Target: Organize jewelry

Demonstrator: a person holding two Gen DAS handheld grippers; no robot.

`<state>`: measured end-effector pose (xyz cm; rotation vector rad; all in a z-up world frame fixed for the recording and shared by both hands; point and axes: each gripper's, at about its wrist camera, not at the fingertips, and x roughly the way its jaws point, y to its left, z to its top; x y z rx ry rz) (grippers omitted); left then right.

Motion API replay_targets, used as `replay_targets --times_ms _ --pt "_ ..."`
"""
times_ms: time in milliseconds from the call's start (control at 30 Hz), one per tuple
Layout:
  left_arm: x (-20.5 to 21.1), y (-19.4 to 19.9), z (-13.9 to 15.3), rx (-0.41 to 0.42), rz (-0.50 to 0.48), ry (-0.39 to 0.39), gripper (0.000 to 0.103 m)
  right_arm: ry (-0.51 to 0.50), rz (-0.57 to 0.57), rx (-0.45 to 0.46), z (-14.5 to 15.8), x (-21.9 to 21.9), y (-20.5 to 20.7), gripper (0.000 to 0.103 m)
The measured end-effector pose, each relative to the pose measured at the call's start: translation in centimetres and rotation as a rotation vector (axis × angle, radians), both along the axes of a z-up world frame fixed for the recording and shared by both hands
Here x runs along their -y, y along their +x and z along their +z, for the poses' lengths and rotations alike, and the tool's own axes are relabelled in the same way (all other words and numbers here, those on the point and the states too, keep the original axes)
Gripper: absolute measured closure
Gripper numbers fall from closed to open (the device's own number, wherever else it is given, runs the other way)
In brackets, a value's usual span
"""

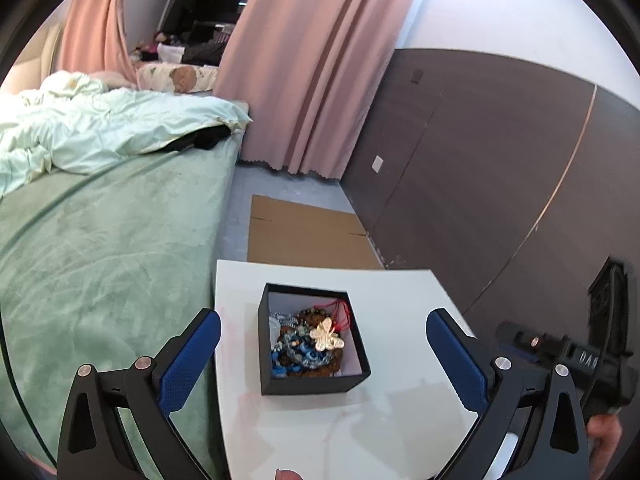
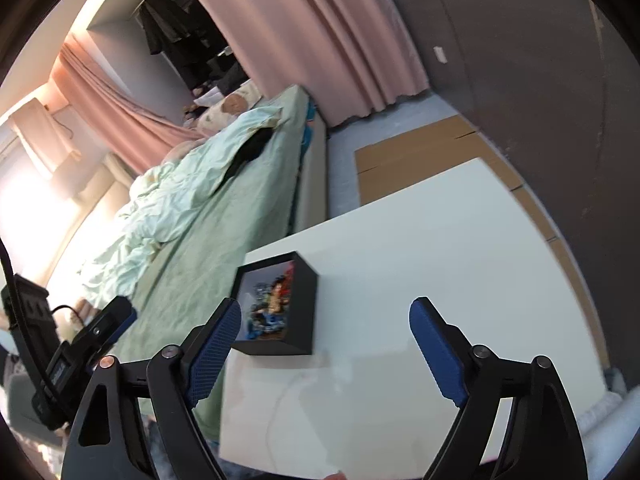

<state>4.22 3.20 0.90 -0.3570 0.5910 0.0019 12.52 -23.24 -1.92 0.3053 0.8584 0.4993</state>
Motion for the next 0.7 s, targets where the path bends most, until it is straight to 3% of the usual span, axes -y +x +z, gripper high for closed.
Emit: replay_targets --times_ms 333,433,700 --pt "3.9 -2.1 -0.8 -0.013 -0.063 0.138 0.000 -0.064 -0.011 0.026 0.8 1.8 -2.1 0.011" --pt "4.6 -2.8 -0.8 -0.009 -0.061 0.147 0.000 -0.093 0.011 0.044 1.1 1.6 -2.9 0.004" --pt "6.1 -3.8 -0.4 0.019 -0.068 0.201 0.000 -0.161 0.046 0.059 0.9 0.8 -4.8 0.004"
